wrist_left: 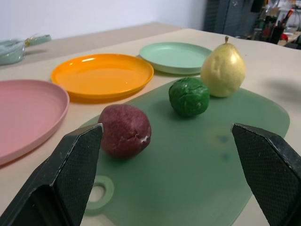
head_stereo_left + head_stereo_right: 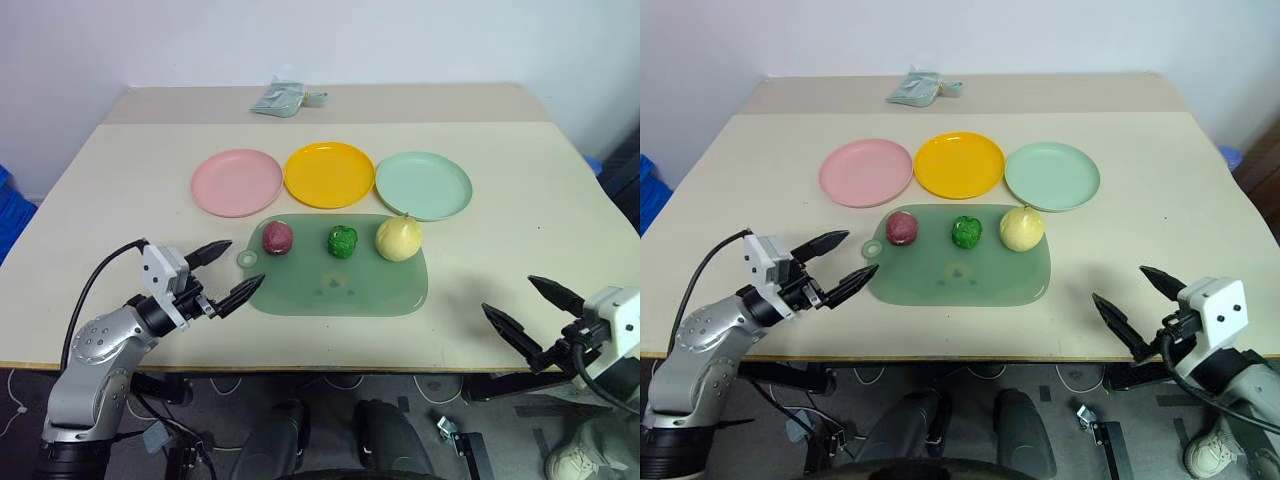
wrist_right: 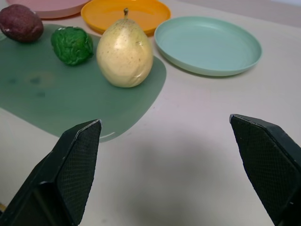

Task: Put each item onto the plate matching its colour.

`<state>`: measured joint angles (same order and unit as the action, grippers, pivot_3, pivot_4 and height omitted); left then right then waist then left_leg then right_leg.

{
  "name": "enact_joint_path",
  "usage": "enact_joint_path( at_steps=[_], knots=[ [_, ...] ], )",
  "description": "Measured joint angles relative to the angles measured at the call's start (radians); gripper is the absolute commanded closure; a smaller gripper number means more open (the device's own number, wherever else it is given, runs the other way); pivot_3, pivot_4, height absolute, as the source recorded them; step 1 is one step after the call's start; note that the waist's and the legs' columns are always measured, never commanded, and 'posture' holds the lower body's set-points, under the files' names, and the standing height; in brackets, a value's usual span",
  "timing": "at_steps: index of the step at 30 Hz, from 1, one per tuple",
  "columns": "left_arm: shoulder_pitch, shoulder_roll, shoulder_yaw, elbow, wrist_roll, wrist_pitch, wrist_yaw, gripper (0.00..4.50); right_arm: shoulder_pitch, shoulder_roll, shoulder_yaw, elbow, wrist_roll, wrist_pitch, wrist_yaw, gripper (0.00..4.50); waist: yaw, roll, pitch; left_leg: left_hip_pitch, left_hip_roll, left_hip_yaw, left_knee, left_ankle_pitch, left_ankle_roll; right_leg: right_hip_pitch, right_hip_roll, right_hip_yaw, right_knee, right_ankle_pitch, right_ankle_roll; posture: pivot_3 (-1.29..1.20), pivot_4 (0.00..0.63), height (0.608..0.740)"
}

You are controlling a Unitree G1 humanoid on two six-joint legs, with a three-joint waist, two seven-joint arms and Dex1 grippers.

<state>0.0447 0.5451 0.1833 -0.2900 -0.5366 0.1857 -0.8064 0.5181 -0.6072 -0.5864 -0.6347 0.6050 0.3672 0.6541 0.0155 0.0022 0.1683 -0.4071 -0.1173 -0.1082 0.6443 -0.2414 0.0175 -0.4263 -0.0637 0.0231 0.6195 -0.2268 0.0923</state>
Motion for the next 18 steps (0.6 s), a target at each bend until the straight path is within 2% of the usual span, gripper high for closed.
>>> enact_joint_path(
  at_steps=[18],
  knots=[
    [-0.004,-0.053,-0.001,0.010,0.028,-0.028,0.064,0.00,-0.102,-0.004,0.027,0.004,-0.002,-0.002,0.031,0.05,0.000,0.000,0.000,0.000,0.000,0.000,0.000,0.000,0.000,0.000,0.000,0.000,-0.001,0.000,0.000,0.00,0.150,0.740]
  ],
)
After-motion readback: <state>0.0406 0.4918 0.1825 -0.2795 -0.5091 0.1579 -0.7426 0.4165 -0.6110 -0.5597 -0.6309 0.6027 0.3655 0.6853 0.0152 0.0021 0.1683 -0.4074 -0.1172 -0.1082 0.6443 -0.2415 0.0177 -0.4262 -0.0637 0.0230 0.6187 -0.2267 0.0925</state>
